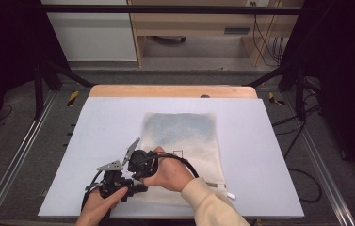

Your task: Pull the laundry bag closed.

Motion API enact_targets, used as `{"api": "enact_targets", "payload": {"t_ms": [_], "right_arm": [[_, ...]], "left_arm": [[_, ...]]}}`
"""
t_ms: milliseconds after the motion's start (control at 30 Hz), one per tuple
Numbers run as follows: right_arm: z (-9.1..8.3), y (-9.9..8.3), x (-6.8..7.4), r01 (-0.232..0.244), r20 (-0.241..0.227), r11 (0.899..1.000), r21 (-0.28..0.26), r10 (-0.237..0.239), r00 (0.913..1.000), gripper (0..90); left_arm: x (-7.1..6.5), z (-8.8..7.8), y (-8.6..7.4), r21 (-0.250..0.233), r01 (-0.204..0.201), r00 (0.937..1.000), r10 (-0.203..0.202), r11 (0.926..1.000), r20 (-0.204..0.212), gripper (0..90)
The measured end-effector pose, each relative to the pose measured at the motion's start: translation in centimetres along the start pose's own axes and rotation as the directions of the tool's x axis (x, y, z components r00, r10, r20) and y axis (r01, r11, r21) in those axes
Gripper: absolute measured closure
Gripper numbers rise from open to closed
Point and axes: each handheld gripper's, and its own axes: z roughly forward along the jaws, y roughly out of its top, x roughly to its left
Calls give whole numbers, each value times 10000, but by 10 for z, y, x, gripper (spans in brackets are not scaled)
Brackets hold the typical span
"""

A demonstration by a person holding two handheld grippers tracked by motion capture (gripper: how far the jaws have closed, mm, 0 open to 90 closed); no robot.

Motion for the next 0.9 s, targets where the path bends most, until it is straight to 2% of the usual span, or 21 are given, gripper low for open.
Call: {"api": "enact_targets", "payload": {"t_ms": [133,300,400,700,867,900], "right_arm": [[-2,1,0,-17,51,10000,-21,17,10000,819],[-5,0,-1,1,47,10000,-41,0,10000,819],[-5,0,0,21,58,10000,-8,-21,10000,819],[-4,0,-1,32,81,10000,33,-32,10000,820],[-4,1,0,17,88,10000,30,-17,10000,819],[-4,1,0,55,119,10000,71,-56,9999,819]], "left_arm": [[1,-3,1,-88,-16,10000,16,10000,54,650],[0,-3,1,-110,-286,9995,284,9995,-104,706],[1,-3,1,-143,-260,9996,258,9996,-106,710],[2,1,4,-280,-422,9989,416,9987,-215,594],[4,5,5,-297,-496,9986,491,9983,-190,591],[4,5,6,-455,-479,9986,468,9978,-255,602]]}}
